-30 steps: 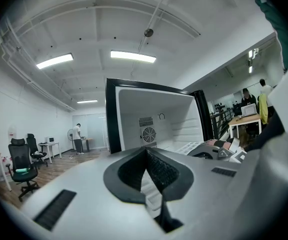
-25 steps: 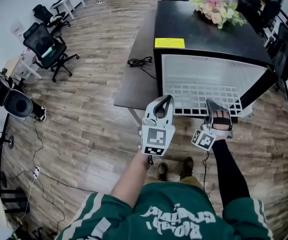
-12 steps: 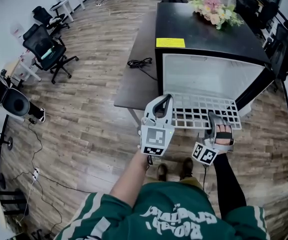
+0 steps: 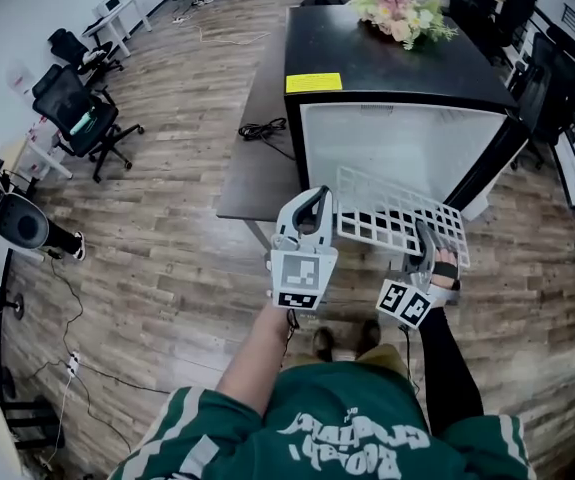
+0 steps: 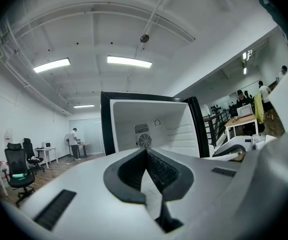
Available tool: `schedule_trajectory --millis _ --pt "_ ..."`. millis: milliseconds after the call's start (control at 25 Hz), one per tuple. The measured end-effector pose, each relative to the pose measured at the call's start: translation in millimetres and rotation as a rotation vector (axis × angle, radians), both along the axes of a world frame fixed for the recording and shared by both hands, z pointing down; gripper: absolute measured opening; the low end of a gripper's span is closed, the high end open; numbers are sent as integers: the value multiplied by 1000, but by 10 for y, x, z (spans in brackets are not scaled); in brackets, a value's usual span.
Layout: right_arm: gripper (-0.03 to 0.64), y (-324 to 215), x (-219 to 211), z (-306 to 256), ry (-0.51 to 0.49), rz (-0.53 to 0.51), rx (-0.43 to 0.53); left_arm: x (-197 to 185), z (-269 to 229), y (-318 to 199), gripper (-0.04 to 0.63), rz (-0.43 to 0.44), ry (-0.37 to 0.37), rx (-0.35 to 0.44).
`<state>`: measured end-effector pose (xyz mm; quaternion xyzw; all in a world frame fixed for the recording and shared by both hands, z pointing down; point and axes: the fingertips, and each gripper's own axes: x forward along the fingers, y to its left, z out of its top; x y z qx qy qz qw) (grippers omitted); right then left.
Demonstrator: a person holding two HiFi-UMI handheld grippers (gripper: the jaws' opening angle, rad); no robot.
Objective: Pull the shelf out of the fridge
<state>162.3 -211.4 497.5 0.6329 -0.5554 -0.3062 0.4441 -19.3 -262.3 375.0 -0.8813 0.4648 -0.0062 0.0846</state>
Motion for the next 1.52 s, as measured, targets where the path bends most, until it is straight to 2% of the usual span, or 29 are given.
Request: schedule_trajectory --millis 240,480,760,1040,1400,1520 --pt "32 28 124 -42 -206 33 -4 32 -73 21 15 -33 -19 27" --pt "32 -42 259 -150 -487 53 2 6 -106 -52 15 -104 -9 57" --pt "32 -70 287 -379 -744 9 42 105 -210 -60 15 -100 -2 90" --pt "32 22 217 -479 -871 -53 83 158 -202 -47 14 -100 -8 96" --pt "34 83 461 -469 -1023 -10 124 232 -192 9 14 -86 -15 105" --pt "34 119 540 -483 -1046 11 137 241 -183 35 15 -86 -19 106"
